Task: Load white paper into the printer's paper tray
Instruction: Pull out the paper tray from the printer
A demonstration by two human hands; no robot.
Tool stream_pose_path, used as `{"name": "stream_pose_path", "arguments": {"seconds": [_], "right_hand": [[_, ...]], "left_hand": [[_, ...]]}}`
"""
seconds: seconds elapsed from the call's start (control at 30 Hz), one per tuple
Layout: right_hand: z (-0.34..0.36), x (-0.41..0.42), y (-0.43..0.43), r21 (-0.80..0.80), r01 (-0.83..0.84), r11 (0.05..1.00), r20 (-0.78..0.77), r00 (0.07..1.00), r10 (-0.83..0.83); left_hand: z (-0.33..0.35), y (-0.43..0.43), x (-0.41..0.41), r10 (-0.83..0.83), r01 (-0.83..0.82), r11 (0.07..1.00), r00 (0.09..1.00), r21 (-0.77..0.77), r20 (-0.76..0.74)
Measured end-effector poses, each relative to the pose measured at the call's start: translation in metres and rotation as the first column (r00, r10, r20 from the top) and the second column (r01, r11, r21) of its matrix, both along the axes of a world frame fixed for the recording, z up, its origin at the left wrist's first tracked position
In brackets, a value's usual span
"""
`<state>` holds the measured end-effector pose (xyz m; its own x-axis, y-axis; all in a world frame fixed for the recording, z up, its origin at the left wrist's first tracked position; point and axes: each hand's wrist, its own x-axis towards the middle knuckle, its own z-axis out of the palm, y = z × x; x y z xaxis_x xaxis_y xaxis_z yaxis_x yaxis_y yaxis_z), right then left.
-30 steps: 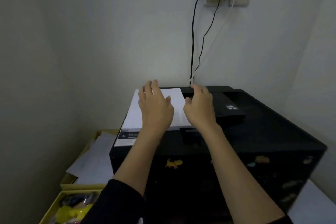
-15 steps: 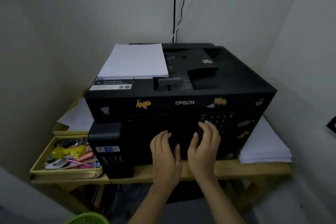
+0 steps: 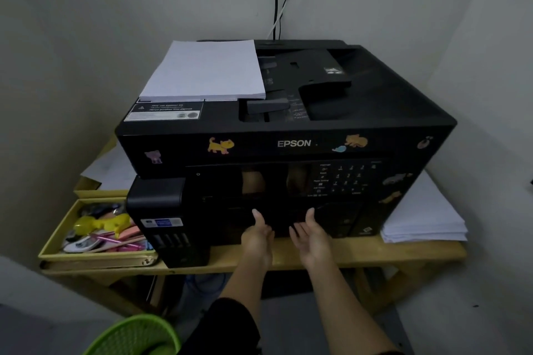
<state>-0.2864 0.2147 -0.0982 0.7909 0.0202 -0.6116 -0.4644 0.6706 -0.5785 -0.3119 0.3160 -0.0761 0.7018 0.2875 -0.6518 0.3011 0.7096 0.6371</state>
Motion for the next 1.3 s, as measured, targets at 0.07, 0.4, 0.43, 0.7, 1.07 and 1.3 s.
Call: {"name": "stream_pose_path", "arguments": {"seconds": [0.07,0.4,0.43,0.7,1.07,1.3], "right_hand": [[-0.006,0.000,0.000,0.077,0.004,0.997,0.042,0.999,-0.007],[-0.017,0.007,0.006,-0.051,-0.014,0.999,0.058,0.998,0.017],[-0.018,0.006,0.008,-0.067,-0.018,0.998,0.046,0.999,0.021],[-0.002,-0.003,0.000,-0.124,-0.086,0.989,-0.075,0.994,0.077],[-0.002,-0.025,0.014,-0.945,0.231,-0.230,0.118,0.900,0.419],[-0.003,-0.018,0.006,-0.903,0.260,-0.344,0.020,0.823,0.568]], "left_hand": [[-0.001,-0.001,0.000,0.042,-0.041,0.998,0.999,-0.054,0.028],[-0.015,-0.004,0.004,0.057,-0.055,0.997,0.997,-0.049,0.044],[-0.014,-0.006,0.003,0.058,-0.057,0.998,0.997,-0.033,0.041],[-0.012,-0.011,-0.003,0.057,-0.057,0.998,0.998,0.036,-0.012],[0.001,-0.011,-0.022,-0.207,0.310,-0.204,0.914,0.929,-0.350],[-0.013,-0.006,-0.025,-0.182,0.454,-0.445,0.798,0.772,-0.575]]}}
